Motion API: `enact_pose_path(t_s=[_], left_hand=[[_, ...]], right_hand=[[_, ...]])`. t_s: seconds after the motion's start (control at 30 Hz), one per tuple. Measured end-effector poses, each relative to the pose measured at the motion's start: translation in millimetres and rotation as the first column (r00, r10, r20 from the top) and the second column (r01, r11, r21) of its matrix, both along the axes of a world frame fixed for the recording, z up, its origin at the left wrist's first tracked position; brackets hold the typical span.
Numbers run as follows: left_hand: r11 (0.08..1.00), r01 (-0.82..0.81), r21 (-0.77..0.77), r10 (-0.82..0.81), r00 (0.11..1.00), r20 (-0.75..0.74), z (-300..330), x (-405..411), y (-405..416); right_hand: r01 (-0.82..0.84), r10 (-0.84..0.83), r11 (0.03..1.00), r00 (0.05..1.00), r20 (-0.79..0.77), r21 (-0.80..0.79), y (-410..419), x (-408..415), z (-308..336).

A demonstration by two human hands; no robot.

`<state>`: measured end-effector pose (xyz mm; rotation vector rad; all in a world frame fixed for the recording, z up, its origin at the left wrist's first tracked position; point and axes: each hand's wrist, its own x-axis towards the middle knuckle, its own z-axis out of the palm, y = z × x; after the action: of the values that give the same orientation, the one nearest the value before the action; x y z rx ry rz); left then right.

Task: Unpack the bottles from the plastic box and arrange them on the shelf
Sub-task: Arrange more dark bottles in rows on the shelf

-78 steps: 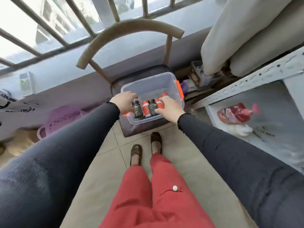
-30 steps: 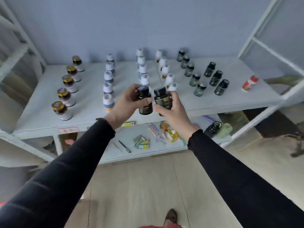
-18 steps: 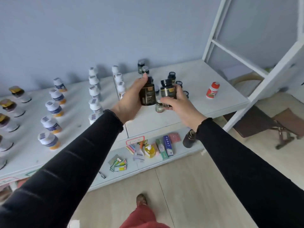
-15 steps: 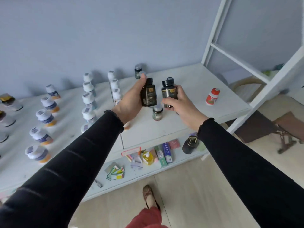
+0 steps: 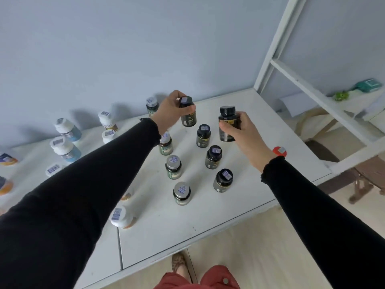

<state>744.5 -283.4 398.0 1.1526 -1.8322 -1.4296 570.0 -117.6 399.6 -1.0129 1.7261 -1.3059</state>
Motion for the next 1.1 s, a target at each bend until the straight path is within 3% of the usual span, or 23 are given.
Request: enact_pose_path(t_s=[0.37,0.67,0.83,0.9,1.0,1.1], left_hand=[[0.998,-0.012,-0.061,0.028,0.963,0.268,-59,-49,-37],[0.984,-0.091,-0.15,0.137,0.933,0.333,-75,-63,-27],[0.996,-0.039,-0.084,0.069,0.916,0.395,-66,-54,-29],[0.993,0.003,-0.118,0.055,0.875,0.481,-54,-42,-32],[0.946,0.151,-0.287,0.095,0.716,0.691,-32,-22,-33],[0.905,0.216,-0.366,0.166,0.612,0.773,-17,-8,-30]], right_hand=[[-0.091,0.093,0.995,0.995,-0.034,0.049,-70,-65,-37],[-0.169,0.173,0.983,0.984,-0.048,0.078,-126,-84,-58],[-0.201,0.207,0.976,0.975,-0.077,0.083,-166,-85,-63],[-0.23,0.237,0.97,0.967,-0.097,0.077,-188,-82,-62],[-0.324,0.337,0.94,0.931,-0.14,0.107,-220,-71,-66],[-0.435,0.452,0.89,0.881,-0.137,0.14,-243,-57,-76]])
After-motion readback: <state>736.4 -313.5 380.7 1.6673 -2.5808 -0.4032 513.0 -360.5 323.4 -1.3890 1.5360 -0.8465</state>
